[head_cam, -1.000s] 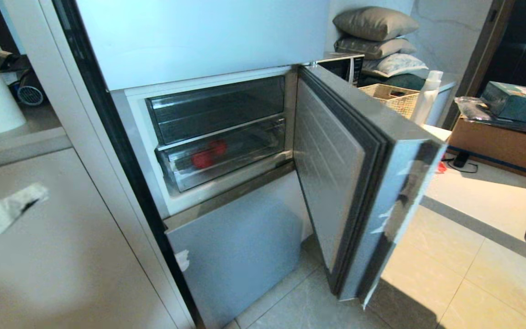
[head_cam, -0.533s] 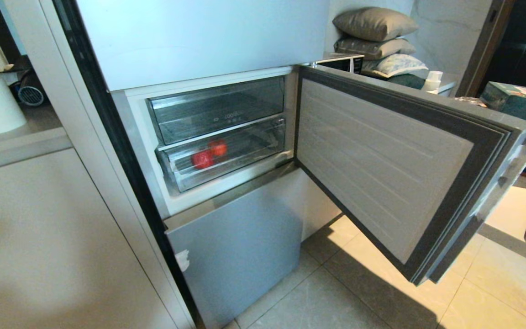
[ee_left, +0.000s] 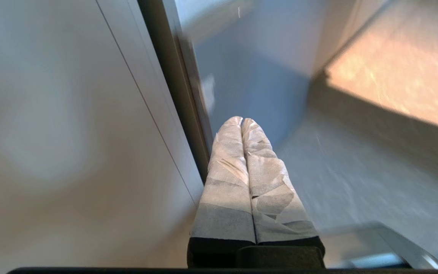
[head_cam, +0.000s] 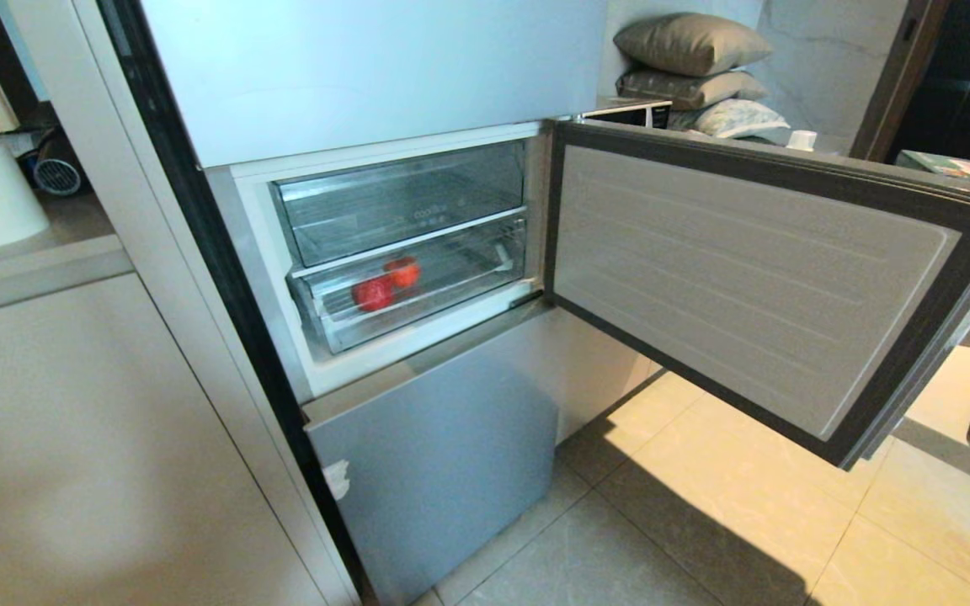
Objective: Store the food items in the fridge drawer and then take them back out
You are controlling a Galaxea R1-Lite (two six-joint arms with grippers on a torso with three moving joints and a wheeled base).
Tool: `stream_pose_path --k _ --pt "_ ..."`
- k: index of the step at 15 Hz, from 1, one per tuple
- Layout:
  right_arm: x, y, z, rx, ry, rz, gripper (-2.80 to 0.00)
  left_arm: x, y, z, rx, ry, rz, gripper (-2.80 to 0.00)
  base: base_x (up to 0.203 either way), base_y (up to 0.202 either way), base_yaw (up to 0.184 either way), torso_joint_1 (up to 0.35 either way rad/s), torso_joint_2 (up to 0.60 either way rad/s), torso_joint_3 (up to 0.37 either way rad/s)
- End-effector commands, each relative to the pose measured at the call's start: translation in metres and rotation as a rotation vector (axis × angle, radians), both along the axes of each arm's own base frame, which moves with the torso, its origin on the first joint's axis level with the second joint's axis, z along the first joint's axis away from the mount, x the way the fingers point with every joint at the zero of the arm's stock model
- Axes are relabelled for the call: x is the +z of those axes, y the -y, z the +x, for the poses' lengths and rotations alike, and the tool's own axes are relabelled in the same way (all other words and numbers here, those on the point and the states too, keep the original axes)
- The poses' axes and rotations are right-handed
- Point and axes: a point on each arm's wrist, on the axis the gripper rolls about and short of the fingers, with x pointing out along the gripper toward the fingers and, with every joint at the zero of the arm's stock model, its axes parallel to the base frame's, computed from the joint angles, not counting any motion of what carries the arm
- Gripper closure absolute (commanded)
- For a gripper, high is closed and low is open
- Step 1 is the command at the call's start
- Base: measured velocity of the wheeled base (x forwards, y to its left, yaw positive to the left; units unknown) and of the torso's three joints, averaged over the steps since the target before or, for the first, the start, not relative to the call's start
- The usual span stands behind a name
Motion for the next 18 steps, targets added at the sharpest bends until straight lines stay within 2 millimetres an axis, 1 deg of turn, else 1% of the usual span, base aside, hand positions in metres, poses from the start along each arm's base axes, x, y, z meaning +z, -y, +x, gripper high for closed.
stream_pose_path --k 1,2,4,5,18 --pt "0.0001 0.0 0.0001 0.0 -0.001 0.0 0.0 -0.0045 0.0003 -0.0122 0.008 0.142 0.022 0.0 0.0 0.0 0.0 0.0 0.0 0.0" --pt "0.0001 0.0 0.0 -0.002 0.0 0.0 0.0 -0.0051 0.0003 -0.0119 0.02 0.134 0.007 0.0 0.0 0.0 0.0 0.0 0.0 0.0" --pt "0.0001 0.0 0.0 -0.002 0.0 0.0 0.0 -0.0056 -0.0005 -0.0115 0.069 0.126 -0.118 0.0 0.0 0.0 0.0 0.0 0.0 0.0" --pt "0.0001 0.0 0.0001 -0.002 -0.001 0.0 0.0 -0.0051 -0.0007 -0.0115 0.076 0.131 -0.132 0.0 0.0 0.0 0.0 0.0 0.0 0.0" --pt "-0.0001 0.0 0.0001 -0.002 -0.002 0.0 0.0 -0.005 -0.0007 -0.0115 0.076 0.132 -0.132 0.0 0.0 0.0 0.0 0.0 0.0 0.0"
